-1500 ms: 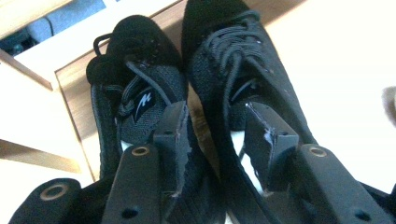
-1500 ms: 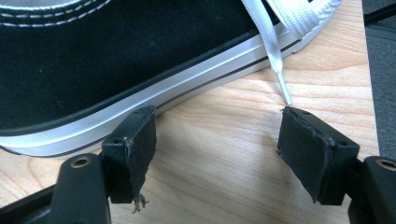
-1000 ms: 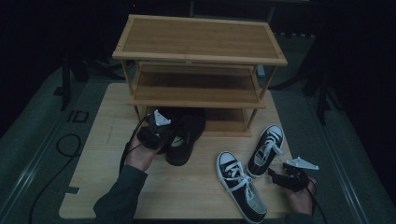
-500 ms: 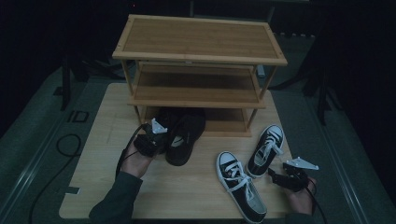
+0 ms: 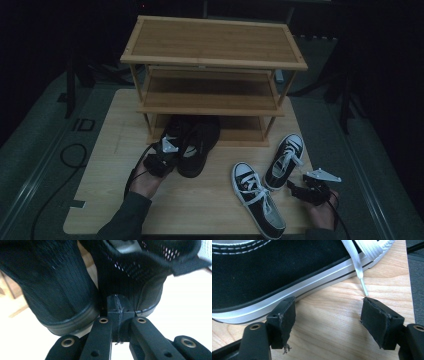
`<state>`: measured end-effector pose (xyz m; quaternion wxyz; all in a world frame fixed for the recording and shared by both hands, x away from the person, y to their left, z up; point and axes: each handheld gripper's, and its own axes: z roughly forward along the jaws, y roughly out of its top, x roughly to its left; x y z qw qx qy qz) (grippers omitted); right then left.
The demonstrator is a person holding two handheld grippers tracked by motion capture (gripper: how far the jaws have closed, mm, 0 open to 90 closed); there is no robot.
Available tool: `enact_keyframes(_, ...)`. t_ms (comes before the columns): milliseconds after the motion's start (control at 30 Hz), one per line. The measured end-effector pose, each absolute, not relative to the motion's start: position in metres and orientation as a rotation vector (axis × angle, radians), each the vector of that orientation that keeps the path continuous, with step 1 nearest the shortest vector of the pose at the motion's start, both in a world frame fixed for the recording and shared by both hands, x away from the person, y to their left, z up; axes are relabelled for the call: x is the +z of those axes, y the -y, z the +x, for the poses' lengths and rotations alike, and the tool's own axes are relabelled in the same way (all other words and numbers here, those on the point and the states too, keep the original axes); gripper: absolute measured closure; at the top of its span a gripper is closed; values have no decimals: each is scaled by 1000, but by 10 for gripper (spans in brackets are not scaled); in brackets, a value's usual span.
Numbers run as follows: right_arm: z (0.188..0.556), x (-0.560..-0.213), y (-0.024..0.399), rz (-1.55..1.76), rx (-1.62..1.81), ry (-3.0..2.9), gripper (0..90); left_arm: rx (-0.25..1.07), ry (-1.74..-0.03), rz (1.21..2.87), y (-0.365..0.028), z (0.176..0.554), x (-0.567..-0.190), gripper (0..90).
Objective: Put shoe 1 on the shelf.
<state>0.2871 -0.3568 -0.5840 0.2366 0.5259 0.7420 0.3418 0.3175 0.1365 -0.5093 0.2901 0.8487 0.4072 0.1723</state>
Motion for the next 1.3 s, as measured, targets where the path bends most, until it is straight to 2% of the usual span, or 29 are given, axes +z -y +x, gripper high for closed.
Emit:
enact_keyframes(800,287,-584,357,1443,936,-2034,276,390,-1084,2339,-128,305,-537,900)
enact_keyframes(1300,287,-584,357,1443,936,-2033,276,382,-1038,2339,-99,313,-538,900)
